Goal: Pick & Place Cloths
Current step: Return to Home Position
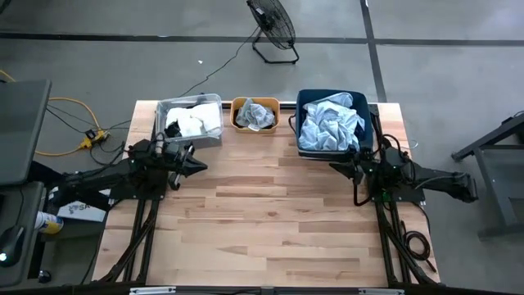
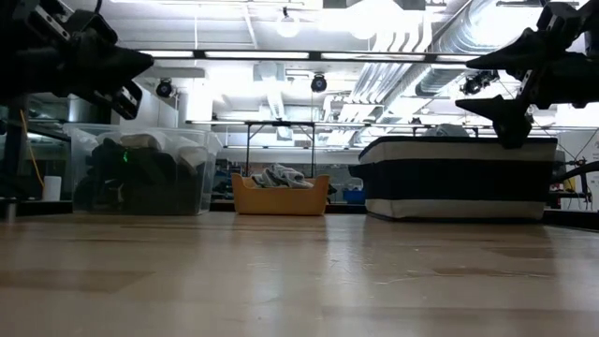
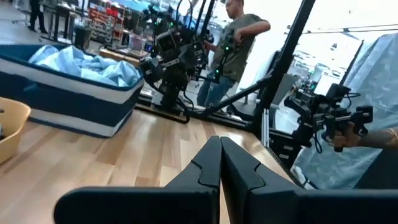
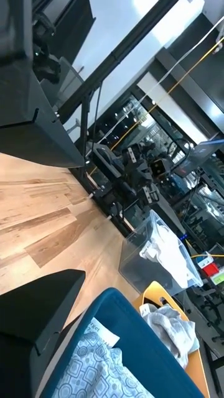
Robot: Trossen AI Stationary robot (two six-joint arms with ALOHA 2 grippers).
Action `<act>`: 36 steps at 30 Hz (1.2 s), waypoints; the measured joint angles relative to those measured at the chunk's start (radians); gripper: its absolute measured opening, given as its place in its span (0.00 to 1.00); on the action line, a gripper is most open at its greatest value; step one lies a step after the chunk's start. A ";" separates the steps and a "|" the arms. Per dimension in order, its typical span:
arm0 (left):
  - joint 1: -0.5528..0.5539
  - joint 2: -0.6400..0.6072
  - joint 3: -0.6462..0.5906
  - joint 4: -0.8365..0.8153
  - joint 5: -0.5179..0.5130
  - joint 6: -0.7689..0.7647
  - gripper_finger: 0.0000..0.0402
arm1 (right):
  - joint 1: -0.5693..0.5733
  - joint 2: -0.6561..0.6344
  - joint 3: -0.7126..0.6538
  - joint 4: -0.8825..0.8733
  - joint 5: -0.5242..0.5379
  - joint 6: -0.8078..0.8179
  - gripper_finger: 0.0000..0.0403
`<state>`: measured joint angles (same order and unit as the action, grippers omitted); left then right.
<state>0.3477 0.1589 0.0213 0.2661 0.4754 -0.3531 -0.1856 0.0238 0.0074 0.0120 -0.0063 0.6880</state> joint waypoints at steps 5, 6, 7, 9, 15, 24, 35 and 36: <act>-0.169 0.000 -0.001 -0.054 -0.198 0.048 0.00 | 0.000 0.000 0.000 0.000 0.002 0.000 0.68; -0.200 0.000 -0.001 -0.067 -0.231 0.071 0.00 | 0.000 0.000 0.000 0.000 0.002 0.000 0.68; -0.225 -0.001 -0.001 -0.079 -0.256 0.096 0.00 | 0.000 0.000 0.000 0.000 0.003 0.000 0.68; -0.259 -0.001 -0.001 -0.101 -0.273 0.124 0.00 | 0.000 0.000 0.000 0.000 0.005 0.000 0.68; -0.283 -0.022 -0.002 -0.224 -0.274 0.128 0.00 | 0.000 0.000 0.000 0.000 0.006 0.001 0.68; -0.283 -0.150 -0.002 -0.239 -0.277 0.173 0.00 | 0.000 0.001 0.000 -0.001 0.004 0.004 0.68; -0.283 -0.139 -0.003 -0.241 -0.283 0.102 0.00 | 0.000 0.003 -0.001 0.014 -0.064 -0.212 0.68; -0.283 -0.139 -0.003 -0.241 -0.283 0.102 0.00 | 0.000 0.003 -0.001 0.015 -0.065 -0.215 0.68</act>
<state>0.0650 0.0196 0.0181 0.0246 0.1925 -0.2512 -0.1860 0.0265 0.0067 0.0269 -0.0709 0.4731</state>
